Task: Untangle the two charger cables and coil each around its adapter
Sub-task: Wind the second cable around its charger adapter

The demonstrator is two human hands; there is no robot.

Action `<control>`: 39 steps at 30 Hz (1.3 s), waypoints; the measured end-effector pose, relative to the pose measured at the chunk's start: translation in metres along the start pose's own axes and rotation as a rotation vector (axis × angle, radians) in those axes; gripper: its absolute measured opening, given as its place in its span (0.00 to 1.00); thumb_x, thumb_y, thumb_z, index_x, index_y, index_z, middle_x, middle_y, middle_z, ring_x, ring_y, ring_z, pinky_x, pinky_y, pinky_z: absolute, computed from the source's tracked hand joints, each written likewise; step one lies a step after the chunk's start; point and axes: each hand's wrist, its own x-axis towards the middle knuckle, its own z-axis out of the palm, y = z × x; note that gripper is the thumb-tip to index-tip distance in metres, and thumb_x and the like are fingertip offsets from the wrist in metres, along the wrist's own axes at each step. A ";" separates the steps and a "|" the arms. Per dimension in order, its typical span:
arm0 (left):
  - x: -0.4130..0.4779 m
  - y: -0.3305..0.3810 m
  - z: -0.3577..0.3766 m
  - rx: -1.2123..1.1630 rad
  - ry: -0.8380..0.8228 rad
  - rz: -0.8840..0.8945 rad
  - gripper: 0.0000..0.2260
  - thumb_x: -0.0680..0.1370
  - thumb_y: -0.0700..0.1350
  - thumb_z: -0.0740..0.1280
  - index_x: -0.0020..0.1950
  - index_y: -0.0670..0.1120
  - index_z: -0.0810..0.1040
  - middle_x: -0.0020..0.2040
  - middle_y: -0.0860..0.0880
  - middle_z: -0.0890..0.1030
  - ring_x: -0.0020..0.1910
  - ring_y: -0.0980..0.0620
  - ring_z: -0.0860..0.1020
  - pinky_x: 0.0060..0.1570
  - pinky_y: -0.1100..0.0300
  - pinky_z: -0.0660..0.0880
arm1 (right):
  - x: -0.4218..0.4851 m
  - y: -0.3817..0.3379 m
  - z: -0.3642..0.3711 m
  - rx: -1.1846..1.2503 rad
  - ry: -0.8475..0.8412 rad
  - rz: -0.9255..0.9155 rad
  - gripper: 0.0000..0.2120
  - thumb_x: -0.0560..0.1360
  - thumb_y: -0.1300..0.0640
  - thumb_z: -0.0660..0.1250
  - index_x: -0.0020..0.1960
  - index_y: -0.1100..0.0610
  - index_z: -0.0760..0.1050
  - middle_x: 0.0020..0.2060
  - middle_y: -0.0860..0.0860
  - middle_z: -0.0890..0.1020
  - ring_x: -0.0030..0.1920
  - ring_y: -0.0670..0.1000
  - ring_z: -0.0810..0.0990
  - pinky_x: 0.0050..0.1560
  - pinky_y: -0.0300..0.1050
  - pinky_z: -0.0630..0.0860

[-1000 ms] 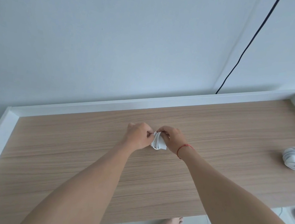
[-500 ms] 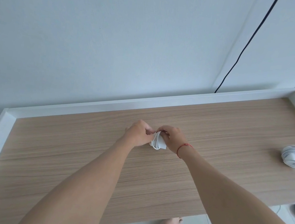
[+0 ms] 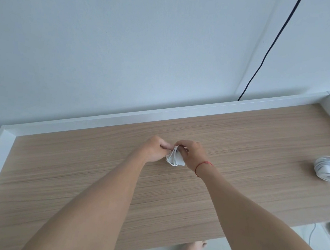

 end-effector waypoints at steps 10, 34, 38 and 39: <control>0.003 -0.009 0.006 -0.196 0.147 -0.072 0.02 0.74 0.44 0.74 0.46 0.48 0.84 0.47 0.51 0.83 0.50 0.53 0.81 0.57 0.58 0.75 | -0.001 -0.003 0.000 0.044 0.017 0.037 0.11 0.78 0.63 0.61 0.51 0.57 0.82 0.49 0.53 0.84 0.49 0.51 0.79 0.52 0.44 0.75; -0.001 -0.002 0.020 -0.189 0.137 0.024 0.09 0.75 0.46 0.72 0.55 0.49 0.84 0.50 0.51 0.84 0.49 0.56 0.80 0.52 0.63 0.75 | -0.002 -0.002 -0.017 0.298 -0.055 0.231 0.06 0.69 0.57 0.75 0.43 0.58 0.83 0.47 0.53 0.85 0.51 0.50 0.83 0.54 0.47 0.80; -0.002 0.001 0.015 -0.187 0.165 -0.020 0.13 0.74 0.44 0.73 0.59 0.49 0.82 0.45 0.55 0.80 0.49 0.56 0.78 0.52 0.63 0.72 | -0.003 -0.001 -0.021 0.291 -0.103 0.215 0.06 0.68 0.56 0.76 0.43 0.56 0.84 0.50 0.55 0.85 0.54 0.54 0.82 0.58 0.53 0.78; -0.002 0.001 0.014 -0.187 0.167 -0.024 0.13 0.74 0.44 0.74 0.58 0.49 0.82 0.45 0.55 0.80 0.49 0.56 0.79 0.53 0.62 0.73 | -0.002 0.000 -0.021 0.288 -0.118 0.211 0.05 0.68 0.57 0.76 0.43 0.57 0.83 0.51 0.57 0.84 0.54 0.57 0.82 0.58 0.55 0.78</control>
